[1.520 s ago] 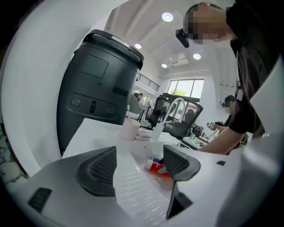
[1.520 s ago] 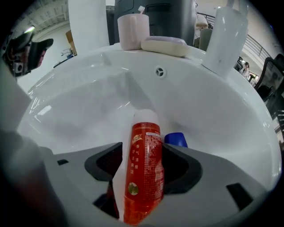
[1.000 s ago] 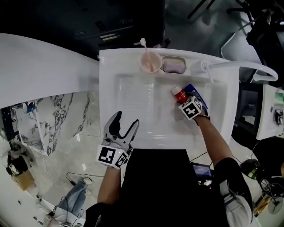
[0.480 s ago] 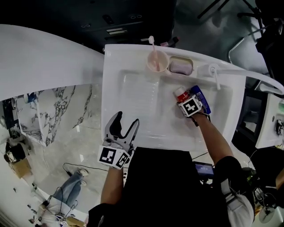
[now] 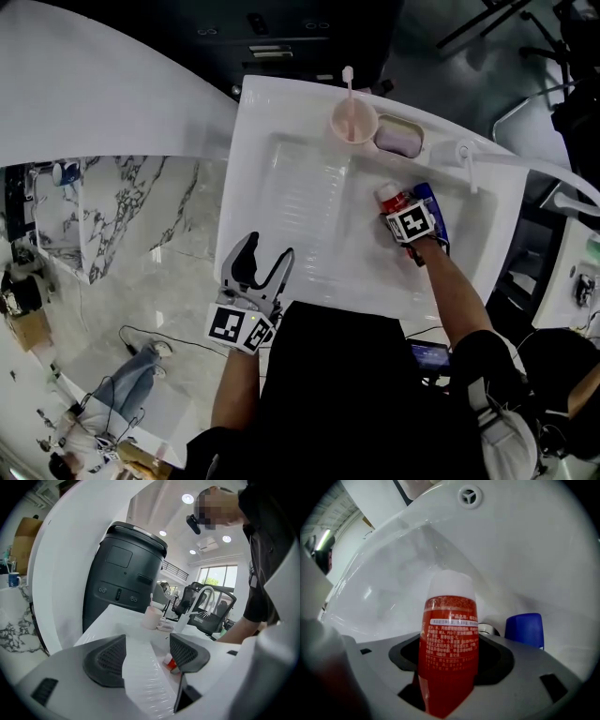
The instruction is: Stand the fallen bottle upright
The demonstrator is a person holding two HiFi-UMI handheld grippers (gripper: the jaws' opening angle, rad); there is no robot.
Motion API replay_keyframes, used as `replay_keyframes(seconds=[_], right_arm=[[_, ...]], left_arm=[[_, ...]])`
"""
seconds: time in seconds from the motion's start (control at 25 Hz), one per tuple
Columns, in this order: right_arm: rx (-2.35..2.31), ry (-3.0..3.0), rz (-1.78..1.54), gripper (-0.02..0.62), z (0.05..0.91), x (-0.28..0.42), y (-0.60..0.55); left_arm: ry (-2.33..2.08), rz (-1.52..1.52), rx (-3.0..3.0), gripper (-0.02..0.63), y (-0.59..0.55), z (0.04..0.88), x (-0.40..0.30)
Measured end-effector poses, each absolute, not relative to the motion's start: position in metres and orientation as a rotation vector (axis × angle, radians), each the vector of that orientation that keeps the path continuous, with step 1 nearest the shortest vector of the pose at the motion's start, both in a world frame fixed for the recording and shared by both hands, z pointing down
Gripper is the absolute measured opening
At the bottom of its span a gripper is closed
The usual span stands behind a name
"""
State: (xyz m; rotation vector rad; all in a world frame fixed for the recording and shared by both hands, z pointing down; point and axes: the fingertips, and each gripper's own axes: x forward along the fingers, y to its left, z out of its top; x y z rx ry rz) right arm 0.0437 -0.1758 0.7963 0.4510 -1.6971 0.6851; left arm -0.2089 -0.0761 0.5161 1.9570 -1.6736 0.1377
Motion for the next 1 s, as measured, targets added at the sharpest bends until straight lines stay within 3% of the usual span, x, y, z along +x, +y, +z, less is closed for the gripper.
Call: replay_keyframes(seconds=[0.44, 1.0], right_arm=[[0.581, -2.052, 0.634, 0.295, 0.710, 0.002, -0.177], [0.831, -2.271, 0.487, 0.295, 0.614, 0.026, -0.175]], left_arm=[[-1.668, 0.128, 2.017, 0.307, -0.073, 0.503, -0.211], [-1.565, 0.090, 2.194, 0.296, -0.078, 0.483, -0.183]])
